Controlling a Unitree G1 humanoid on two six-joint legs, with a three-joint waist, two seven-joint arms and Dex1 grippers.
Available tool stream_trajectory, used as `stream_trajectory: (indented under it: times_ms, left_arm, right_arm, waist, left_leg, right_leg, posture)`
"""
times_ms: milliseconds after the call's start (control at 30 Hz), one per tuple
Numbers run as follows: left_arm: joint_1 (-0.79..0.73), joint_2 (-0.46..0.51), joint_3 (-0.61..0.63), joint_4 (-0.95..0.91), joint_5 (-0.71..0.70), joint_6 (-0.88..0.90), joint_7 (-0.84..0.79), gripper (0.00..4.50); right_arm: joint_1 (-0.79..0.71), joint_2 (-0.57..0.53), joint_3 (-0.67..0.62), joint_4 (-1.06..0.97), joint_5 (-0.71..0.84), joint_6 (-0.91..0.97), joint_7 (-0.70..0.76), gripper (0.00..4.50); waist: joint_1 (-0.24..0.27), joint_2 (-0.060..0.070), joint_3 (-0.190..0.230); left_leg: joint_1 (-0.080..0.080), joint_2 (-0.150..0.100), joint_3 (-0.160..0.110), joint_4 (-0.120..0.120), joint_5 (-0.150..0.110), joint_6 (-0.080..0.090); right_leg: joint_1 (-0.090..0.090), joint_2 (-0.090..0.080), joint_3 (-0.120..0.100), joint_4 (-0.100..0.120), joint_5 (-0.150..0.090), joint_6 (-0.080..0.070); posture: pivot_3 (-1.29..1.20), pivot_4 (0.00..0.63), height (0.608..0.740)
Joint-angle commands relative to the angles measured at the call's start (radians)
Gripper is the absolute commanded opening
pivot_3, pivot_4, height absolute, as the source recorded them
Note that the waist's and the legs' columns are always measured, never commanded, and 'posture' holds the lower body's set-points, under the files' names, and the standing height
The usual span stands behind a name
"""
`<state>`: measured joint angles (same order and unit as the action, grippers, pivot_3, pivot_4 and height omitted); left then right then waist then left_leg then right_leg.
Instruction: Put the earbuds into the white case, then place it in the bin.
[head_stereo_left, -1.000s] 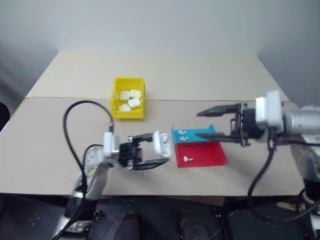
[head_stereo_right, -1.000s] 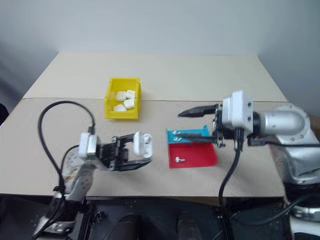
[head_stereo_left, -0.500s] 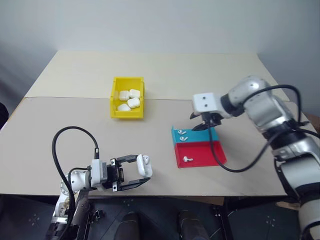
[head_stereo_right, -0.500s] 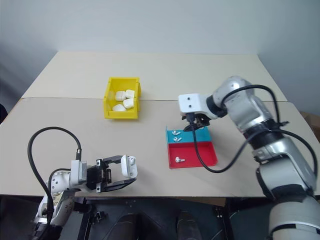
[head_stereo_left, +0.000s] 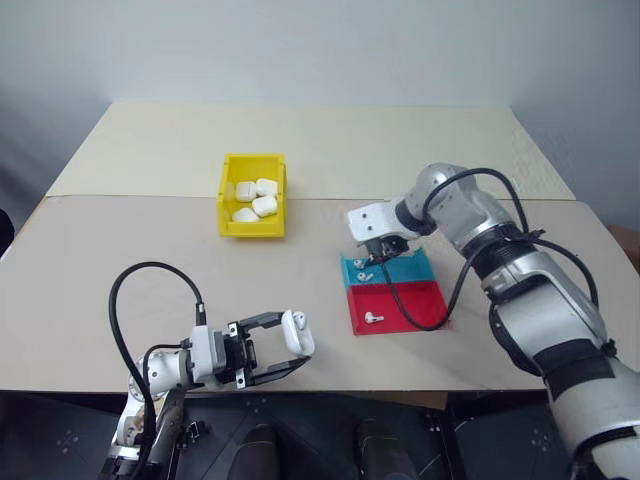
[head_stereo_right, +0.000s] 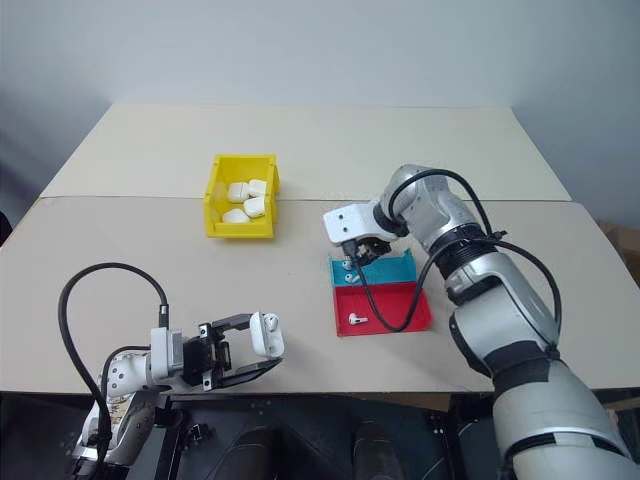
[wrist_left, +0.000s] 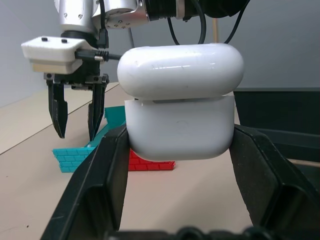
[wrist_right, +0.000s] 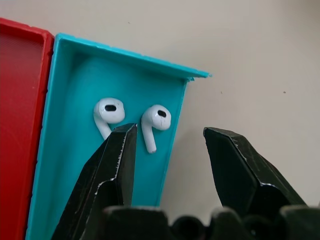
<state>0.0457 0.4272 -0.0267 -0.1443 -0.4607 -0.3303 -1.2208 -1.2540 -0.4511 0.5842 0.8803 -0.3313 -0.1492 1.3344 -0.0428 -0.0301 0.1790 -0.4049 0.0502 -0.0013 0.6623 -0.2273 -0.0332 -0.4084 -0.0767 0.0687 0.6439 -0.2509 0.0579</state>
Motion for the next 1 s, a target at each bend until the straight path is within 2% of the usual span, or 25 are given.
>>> stream_trajectory:
  times_ms: [33,467,967,1000]
  left_arm:
    - [0.008,0.004,-0.010,-0.046,0.004,-0.026,0.017,2.73]
    - [-0.002,0.001,-0.025,-0.042,0.003,-0.026,0.040,2.73]
    - [-0.009,0.003,-0.033,-0.036,0.013,-0.029,0.043,2.73]
    - [-0.010,0.003,-0.033,-0.035,0.014,-0.030,0.044,2.73]
  right_arm:
    - [-0.046,0.014,-0.019,0.027,-0.014,-0.040,-0.011,2.58]
    - [-0.055,0.060,-0.051,0.114,-0.023,-0.047,-0.009,2.58]
    - [-0.042,0.057,-0.043,0.123,-0.052,-0.070,-0.017,2.58]
    - [-0.042,0.056,-0.043,0.123,-0.053,-0.071,-0.019,2.41]
  waist:
    - [0.000,0.000,0.000]
    - [0.000,0.001,0.000]
    - [-0.002,0.001,0.001]
    - [-0.002,0.001,0.001]
  left_leg:
    - [0.000,0.000,0.000,0.000,0.000,0.000]
    - [0.000,0.000,0.000,0.000,0.000,0.000]
    - [0.000,0.000,0.000,0.000,0.000,0.000]
    - [0.000,0.000,0.000,0.000,0.000,0.000]
  right_leg:
    - [0.000,0.000,0.000,0.000,0.000,0.000]
    - [0.000,0.000,0.000,0.000,0.000,0.000]
    - [0.000,0.000,0.000,0.000,0.000,0.000]
    - [0.000,0.000,0.000,0.000,0.000,0.000]
  posture:
    - [0.00,0.150,0.740]
    - [0.00,0.150,0.740]
    - [0.00,0.150,0.740]
    - [0.00,0.150,0.740]
